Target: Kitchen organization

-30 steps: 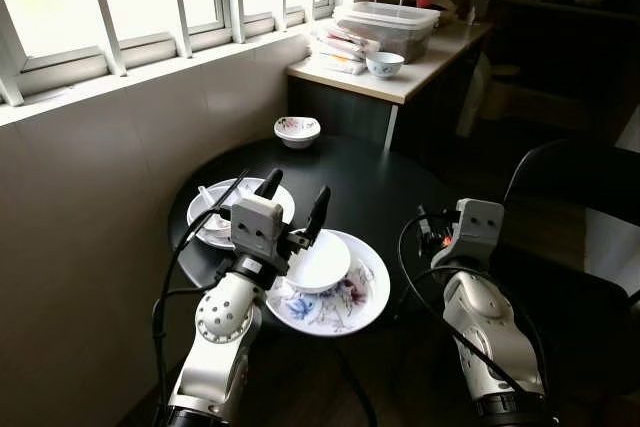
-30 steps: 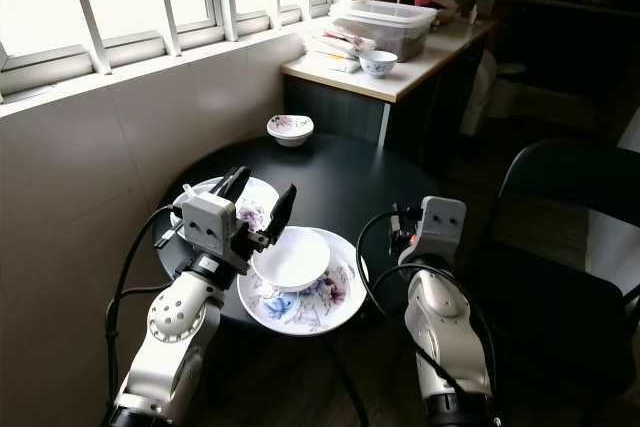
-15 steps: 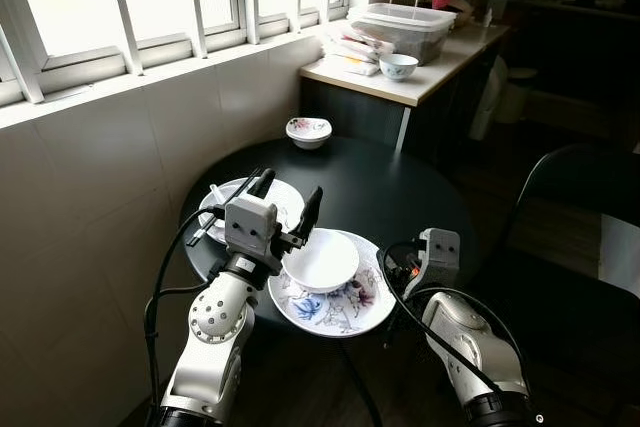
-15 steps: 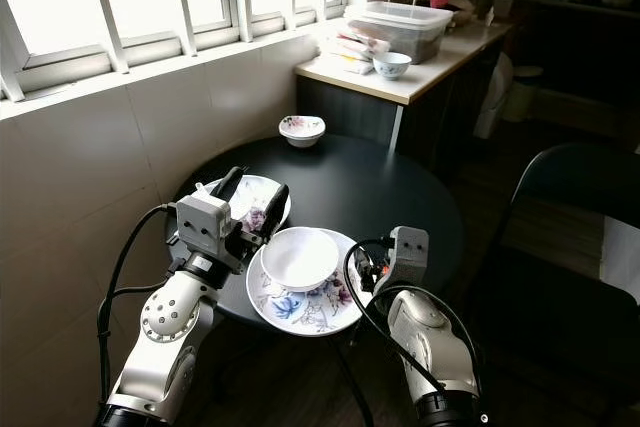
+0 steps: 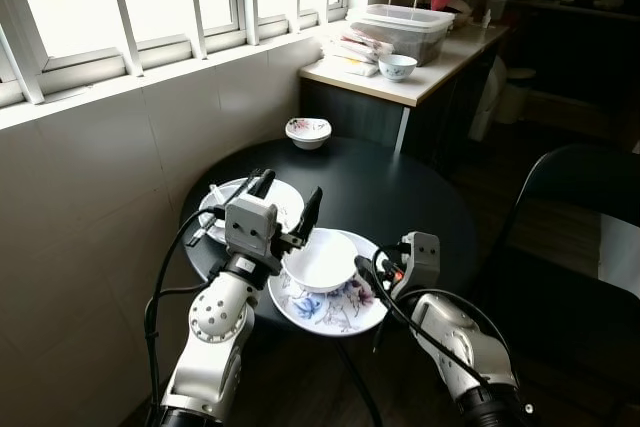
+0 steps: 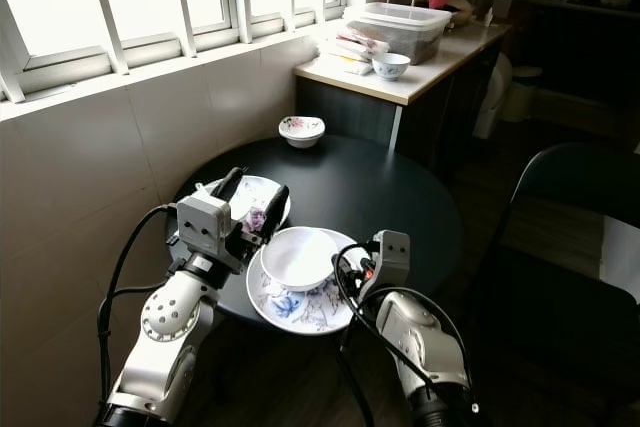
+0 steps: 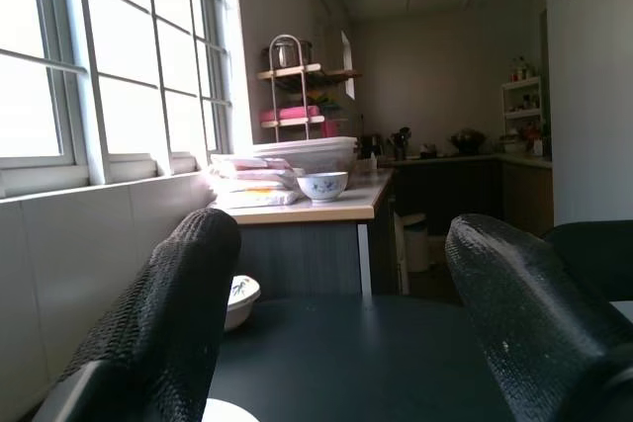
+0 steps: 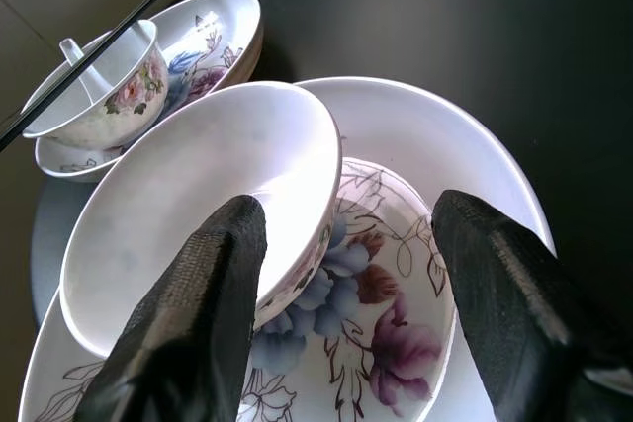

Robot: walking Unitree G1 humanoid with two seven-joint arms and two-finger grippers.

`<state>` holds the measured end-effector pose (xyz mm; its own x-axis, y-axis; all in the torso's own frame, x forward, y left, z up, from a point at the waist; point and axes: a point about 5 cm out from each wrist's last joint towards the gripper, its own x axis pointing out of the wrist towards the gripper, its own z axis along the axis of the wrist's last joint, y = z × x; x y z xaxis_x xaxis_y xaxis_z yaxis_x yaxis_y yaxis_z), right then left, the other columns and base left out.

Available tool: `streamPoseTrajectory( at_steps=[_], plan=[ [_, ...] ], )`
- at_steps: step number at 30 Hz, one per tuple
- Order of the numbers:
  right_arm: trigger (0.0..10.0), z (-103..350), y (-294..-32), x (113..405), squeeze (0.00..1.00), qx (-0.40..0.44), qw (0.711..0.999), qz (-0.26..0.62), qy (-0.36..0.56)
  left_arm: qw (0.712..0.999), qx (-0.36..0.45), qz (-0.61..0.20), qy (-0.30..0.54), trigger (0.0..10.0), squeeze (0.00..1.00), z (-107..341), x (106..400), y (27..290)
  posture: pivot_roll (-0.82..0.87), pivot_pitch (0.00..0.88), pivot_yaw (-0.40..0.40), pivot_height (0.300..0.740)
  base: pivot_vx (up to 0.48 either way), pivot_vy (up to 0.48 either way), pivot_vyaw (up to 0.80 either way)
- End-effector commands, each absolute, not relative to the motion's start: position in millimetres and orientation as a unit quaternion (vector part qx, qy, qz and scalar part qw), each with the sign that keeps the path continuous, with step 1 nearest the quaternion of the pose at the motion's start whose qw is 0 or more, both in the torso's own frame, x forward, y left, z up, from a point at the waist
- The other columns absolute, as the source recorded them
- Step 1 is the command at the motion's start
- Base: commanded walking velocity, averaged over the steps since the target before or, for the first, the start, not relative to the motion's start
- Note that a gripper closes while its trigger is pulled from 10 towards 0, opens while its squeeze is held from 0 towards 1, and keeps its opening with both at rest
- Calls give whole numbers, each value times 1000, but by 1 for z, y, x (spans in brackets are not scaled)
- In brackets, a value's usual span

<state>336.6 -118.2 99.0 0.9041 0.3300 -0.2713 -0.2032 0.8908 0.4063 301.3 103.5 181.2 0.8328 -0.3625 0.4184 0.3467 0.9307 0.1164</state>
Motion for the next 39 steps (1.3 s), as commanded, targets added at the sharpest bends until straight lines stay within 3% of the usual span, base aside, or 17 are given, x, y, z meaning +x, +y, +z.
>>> streamPoseTrajectory(
  at_steps=[1,15,19,30,31,33,34,35,39],
  plan=[
    [10000,98,-117,339,0,210,952,140,172,956,23,-192,-219,10000,0,181,302,100,30,0,-40,740,0,0,0],
    [10000,98,-111,363,0,271,929,153,198,956,25,-193,-219,10000,0,181,303,100,45,0,-42,740,0,0,0],
    [10000,93,-105,365,0,350,896,129,242,957,27,-192,-218,10000,0,181,303,100,55,0,-45,740,0,0,0],
    [10000,77,-99,360,0,359,883,109,281,957,29,-193,-214,10000,0,179,303,100,63,0,-47,740,0,0,0],
    [9373,74,-97,359,0,356,881,111,291,957,30,-192,-214,10000,0,179,303,101,62,0,-48,740,0,0,0],
    [9373,73,-96,358,0,356,880,111,294,958,30,-192,-213,10000,0,179,303,101,62,0,-48,740,0,0,0],
    [2549,71,-96,357,0,359,877,109,300,958,31,-192,-213,10000,0,178,303,101,62,0,-48,740,0,0,0],
    [0,70,-96,356,0,360,876,107,303,958,30,-192,-213,10000,0,178,303,101,60,0,-47,740,0,0,0],
    [0,70,-96,357,0,363,876,99,300,958,29,-193,-212,10000,0,177,303,98,55,0,-46,740,0,0,0]
  ],
)
